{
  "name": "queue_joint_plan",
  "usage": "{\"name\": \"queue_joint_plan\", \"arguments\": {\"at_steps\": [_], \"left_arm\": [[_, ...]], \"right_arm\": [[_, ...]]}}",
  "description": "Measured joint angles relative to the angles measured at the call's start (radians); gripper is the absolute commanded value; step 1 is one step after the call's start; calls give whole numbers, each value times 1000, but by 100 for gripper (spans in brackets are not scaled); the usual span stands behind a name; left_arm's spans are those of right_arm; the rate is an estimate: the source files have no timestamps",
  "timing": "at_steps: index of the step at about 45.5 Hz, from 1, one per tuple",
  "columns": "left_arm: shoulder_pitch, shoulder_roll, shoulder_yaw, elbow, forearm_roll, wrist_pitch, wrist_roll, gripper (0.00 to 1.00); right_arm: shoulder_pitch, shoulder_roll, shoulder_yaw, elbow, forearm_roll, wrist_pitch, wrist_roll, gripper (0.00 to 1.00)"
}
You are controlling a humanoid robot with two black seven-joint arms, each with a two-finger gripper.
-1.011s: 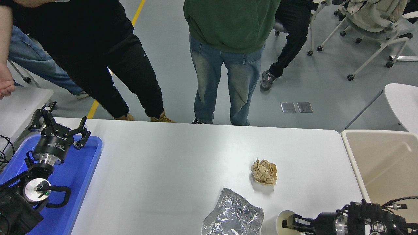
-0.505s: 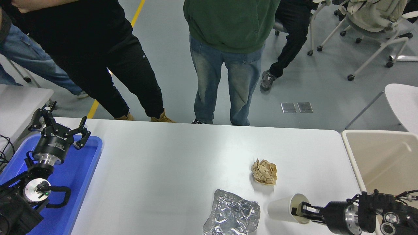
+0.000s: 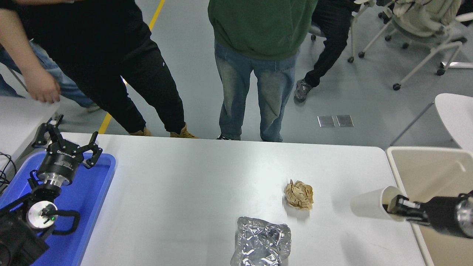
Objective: Clean the table surface
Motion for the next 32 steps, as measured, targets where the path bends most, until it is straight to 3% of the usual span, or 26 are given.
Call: {"name": "queue_joint_plan", "arguments": {"at_steps": [19, 32], "left_arm": [[0, 0, 0, 0, 0, 0, 0, 100], [0, 0, 0, 0, 0, 0, 0, 100]], "right_arm": [[157, -307, 114, 2, 105, 304, 16, 0], [240, -381, 116, 1, 127, 399, 18, 0]]}}
